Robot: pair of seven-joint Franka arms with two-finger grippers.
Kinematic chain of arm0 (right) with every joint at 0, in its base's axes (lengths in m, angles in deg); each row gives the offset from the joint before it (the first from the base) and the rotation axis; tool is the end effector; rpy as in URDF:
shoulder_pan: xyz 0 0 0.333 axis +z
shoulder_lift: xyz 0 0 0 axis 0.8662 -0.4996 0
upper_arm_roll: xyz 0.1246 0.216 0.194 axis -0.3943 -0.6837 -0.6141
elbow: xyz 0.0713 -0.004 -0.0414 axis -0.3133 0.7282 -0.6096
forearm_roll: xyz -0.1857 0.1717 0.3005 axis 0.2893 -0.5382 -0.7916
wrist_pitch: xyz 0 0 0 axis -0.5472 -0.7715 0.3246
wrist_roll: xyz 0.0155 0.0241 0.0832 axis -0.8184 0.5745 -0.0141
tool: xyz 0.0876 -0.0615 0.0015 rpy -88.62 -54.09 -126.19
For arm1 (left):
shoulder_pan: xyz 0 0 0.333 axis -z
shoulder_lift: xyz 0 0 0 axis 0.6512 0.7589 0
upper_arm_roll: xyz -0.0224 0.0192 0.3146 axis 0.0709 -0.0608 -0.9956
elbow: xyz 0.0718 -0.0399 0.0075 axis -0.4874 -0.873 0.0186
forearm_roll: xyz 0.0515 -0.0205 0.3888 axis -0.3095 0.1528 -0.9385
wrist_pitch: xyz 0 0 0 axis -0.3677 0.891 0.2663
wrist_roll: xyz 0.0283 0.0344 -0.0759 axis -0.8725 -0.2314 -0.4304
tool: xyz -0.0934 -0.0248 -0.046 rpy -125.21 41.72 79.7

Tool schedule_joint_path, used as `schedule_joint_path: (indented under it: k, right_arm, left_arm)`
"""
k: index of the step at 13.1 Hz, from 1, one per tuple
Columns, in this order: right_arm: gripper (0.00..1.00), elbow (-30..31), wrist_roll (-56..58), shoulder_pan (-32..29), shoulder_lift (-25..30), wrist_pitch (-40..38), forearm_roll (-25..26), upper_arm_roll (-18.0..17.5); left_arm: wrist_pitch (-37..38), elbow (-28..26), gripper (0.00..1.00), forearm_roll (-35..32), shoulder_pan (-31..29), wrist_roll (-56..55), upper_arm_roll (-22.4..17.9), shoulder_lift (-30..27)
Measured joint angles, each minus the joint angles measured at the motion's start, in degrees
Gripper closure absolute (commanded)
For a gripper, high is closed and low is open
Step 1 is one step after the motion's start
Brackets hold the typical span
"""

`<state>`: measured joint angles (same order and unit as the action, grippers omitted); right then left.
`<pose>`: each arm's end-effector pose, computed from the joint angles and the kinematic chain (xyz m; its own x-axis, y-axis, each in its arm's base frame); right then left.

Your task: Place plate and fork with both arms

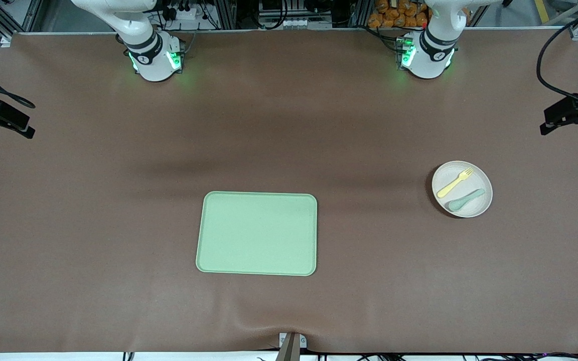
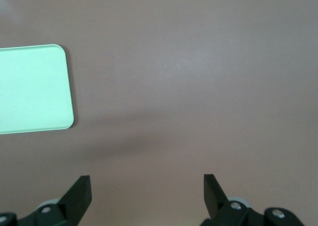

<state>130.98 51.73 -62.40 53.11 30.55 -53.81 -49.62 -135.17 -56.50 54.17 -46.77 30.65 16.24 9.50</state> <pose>0.5455 -0.0320 0.6417 0.9937 -0.1121 0.0090 -0.1122 -0.9937 0.0021 0.5679 0.0148 0.6421 0.9974 -0.0689 -0.0192 -0.0685 -0.9975 0.0180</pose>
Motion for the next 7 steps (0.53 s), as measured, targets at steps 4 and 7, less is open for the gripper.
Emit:
schedule_joint_path:
  k: [4,7]
  right_arm:
    - [0.00,0.00,0.00,0.00,-0.21,0.00,-0.09,-0.03]
    - [0.00,0.00,0.00,0.00,-0.23,0.00,-0.10,-0.04]
  left_arm:
    - [-0.01,-1.65,0.00,0.65,-3.33,0.94,-0.11,3.67]
    - [-1.23,-4.03,0.00,0.67,-4.81,2.74,-0.12,5.58]
